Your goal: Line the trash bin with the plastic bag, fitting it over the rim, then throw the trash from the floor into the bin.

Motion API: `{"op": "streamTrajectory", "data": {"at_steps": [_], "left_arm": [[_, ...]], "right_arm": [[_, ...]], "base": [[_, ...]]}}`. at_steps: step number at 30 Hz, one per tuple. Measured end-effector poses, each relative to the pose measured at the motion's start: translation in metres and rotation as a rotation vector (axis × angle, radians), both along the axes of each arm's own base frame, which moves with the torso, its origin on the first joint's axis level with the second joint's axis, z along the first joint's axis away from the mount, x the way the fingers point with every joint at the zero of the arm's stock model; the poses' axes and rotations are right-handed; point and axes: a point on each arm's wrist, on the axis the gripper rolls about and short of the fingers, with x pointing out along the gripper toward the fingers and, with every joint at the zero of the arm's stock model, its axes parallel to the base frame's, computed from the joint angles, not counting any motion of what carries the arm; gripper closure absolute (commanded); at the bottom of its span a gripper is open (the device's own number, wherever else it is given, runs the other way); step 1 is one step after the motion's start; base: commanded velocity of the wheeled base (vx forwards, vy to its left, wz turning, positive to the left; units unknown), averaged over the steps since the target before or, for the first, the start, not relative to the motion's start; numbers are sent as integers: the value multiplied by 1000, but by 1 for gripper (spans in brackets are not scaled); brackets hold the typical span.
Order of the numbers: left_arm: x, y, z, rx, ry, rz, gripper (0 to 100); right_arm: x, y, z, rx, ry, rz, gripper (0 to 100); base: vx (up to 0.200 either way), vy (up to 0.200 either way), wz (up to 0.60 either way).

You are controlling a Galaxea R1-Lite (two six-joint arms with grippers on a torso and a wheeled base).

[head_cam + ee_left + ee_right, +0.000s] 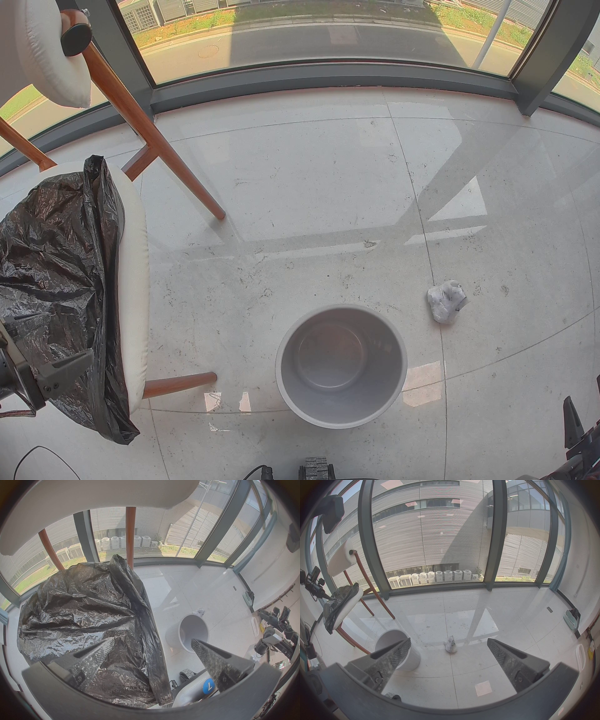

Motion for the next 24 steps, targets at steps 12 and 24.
{"op": "streamTrajectory", "data": {"at_steps": [12, 24], "left_arm": [[25, -2, 2, 65, -14, -18, 0], [58, -8, 1, 211, -78, -73, 0]], "right_arm": [[0, 0, 0, 1, 0, 1, 0], [0, 0, 0, 0, 0, 1, 0]], "base": [[0, 0, 0], [0, 0, 0]]}}
